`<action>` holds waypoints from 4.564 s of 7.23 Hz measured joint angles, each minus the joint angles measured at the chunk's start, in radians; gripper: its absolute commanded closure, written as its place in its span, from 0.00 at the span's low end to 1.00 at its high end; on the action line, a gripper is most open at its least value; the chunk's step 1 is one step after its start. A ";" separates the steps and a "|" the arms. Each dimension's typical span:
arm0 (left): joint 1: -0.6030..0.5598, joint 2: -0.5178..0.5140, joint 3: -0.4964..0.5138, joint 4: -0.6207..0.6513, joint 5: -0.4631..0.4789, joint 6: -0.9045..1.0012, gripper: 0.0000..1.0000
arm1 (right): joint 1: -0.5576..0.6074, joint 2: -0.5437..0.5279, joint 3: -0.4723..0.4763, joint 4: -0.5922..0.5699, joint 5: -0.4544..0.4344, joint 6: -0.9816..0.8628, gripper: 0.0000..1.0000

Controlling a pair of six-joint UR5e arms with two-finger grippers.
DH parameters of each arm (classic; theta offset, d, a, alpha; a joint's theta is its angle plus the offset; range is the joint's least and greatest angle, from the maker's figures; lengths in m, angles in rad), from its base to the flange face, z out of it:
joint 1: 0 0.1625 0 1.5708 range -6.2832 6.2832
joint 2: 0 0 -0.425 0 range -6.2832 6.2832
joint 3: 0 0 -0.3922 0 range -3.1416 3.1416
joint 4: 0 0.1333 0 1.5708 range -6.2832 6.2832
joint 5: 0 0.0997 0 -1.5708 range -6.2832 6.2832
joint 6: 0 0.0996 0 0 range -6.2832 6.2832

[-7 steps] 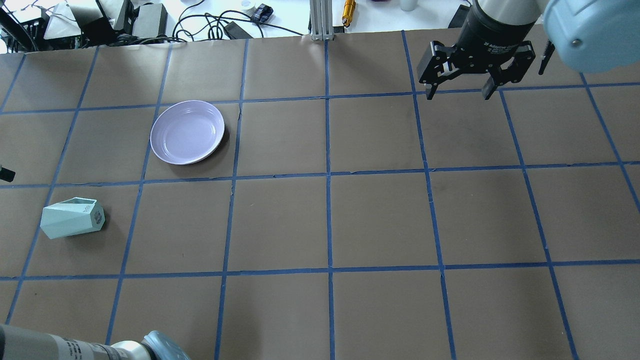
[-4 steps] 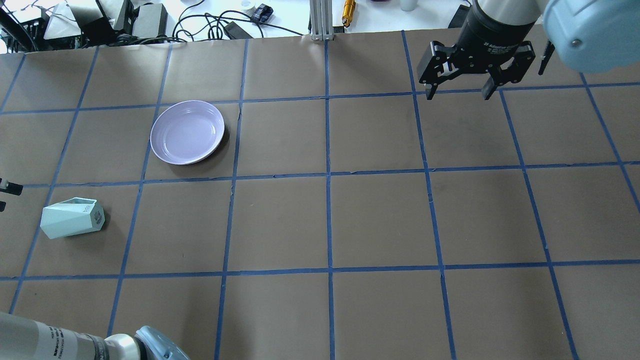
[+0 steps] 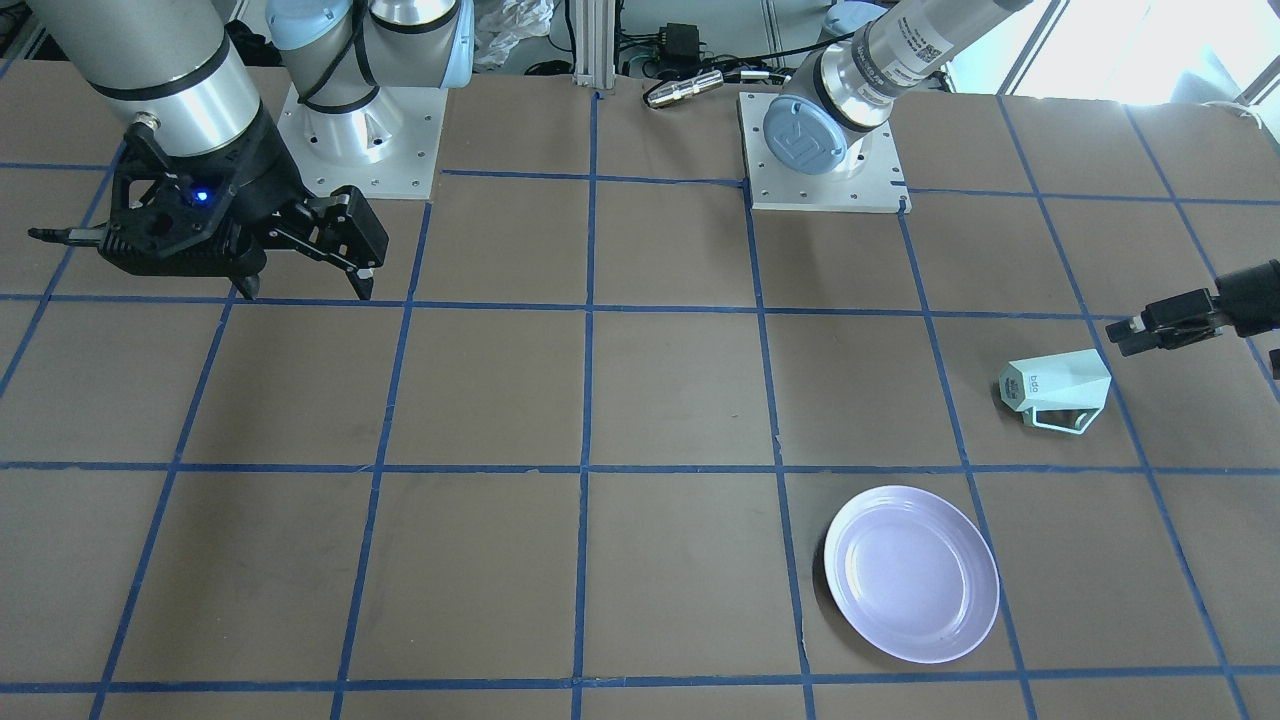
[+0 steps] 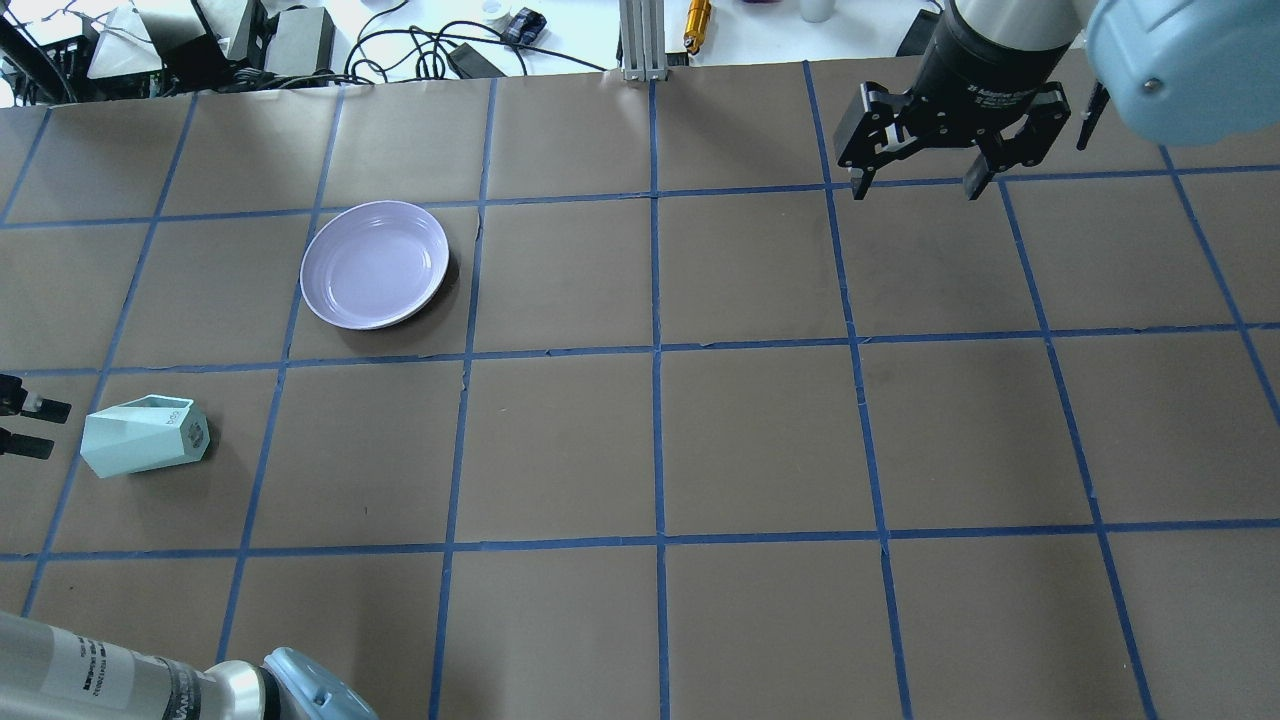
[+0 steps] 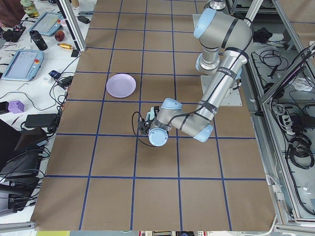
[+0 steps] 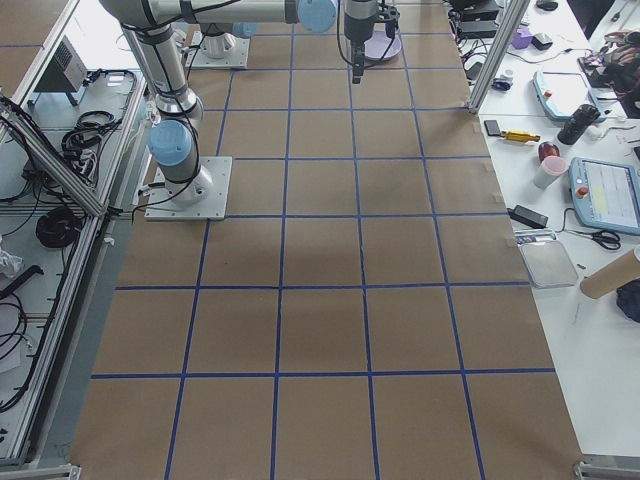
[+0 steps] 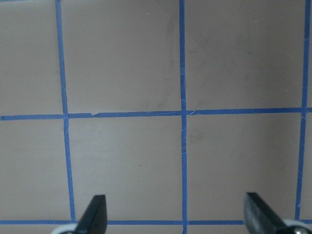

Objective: Flip cup and place on plate
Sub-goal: 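Close the left gripper on the open end of the mint-green cup, then lift the cup with the left gripper, turning it upright toward the plate, then carry the upright cup over the white plate and lower it with the left gripper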

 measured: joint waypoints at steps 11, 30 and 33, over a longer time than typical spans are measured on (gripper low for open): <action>-0.043 -0.082 0.039 -0.164 -0.077 0.129 1.00 | 0.000 0.000 0.000 0.000 0.000 0.002 0.00; -0.867 0.043 0.154 0.425 0.368 -0.423 1.00 | 0.000 0.000 0.000 0.000 0.002 0.002 0.00; -0.895 -0.023 0.150 0.468 0.411 -0.344 1.00 | 0.000 0.000 0.000 0.000 0.001 0.001 0.00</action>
